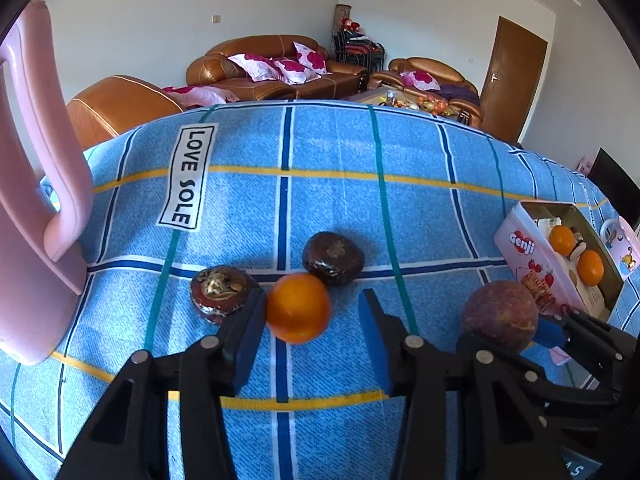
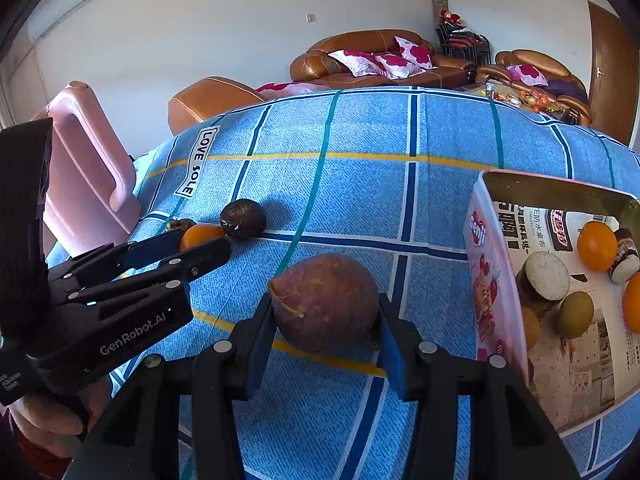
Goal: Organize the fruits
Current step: 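Grasp the small orange with the left gripper while the right grasps the large purple fruit, then lift the orange and purple fruit and carry both over the pink tin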
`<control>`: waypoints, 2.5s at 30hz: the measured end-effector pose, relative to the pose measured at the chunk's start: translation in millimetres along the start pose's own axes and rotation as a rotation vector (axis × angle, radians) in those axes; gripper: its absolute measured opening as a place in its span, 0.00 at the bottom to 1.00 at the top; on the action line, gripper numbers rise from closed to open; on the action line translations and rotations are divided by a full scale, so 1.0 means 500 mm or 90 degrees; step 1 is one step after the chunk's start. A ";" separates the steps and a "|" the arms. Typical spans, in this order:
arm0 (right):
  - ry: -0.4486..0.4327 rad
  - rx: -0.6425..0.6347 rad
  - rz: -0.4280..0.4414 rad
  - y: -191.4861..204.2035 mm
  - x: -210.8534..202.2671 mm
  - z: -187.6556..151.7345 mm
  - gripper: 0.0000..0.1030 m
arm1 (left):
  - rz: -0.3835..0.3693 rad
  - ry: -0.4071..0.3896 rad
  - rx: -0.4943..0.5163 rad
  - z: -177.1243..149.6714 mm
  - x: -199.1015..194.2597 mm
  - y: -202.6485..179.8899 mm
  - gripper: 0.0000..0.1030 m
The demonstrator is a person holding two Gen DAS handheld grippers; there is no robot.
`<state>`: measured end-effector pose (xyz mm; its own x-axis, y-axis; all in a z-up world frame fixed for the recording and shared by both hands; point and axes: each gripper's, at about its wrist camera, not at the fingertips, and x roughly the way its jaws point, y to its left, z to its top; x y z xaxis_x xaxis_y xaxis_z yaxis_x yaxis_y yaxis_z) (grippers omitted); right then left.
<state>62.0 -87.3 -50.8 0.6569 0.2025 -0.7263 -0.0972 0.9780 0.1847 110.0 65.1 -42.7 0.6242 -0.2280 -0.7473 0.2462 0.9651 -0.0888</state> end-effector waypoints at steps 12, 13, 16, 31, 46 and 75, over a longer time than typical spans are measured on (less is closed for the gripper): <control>0.000 0.001 0.001 -0.001 0.001 0.002 0.49 | -0.028 0.023 -0.039 0.012 0.029 0.015 0.32; 0.000 0.001 0.001 -0.001 0.001 0.002 0.49 | -0.027 0.021 -0.041 0.010 0.027 0.018 0.32; -0.014 0.002 0.012 -0.001 -0.006 0.001 0.49 | -0.015 -0.017 -0.053 0.006 0.003 0.027 0.32; -0.204 -0.047 0.003 0.010 -0.094 0.000 0.49 | 0.095 -0.201 -0.029 -0.008 -0.092 -0.018 0.32; -0.218 -0.054 -0.050 0.007 -0.117 -0.016 0.49 | 0.152 -0.221 -0.001 -0.030 -0.112 -0.075 0.32; -0.210 -0.031 -0.076 -0.105 -0.191 -0.064 0.49 | 0.136 -0.225 0.019 -0.071 -0.134 -0.232 0.32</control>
<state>-19.7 -156.3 -12.2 0.8712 0.0666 -0.4865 -0.0355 0.9967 0.0730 13.3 -27.1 -5.8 0.8781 -0.0584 -0.4749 0.1021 0.9925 0.0666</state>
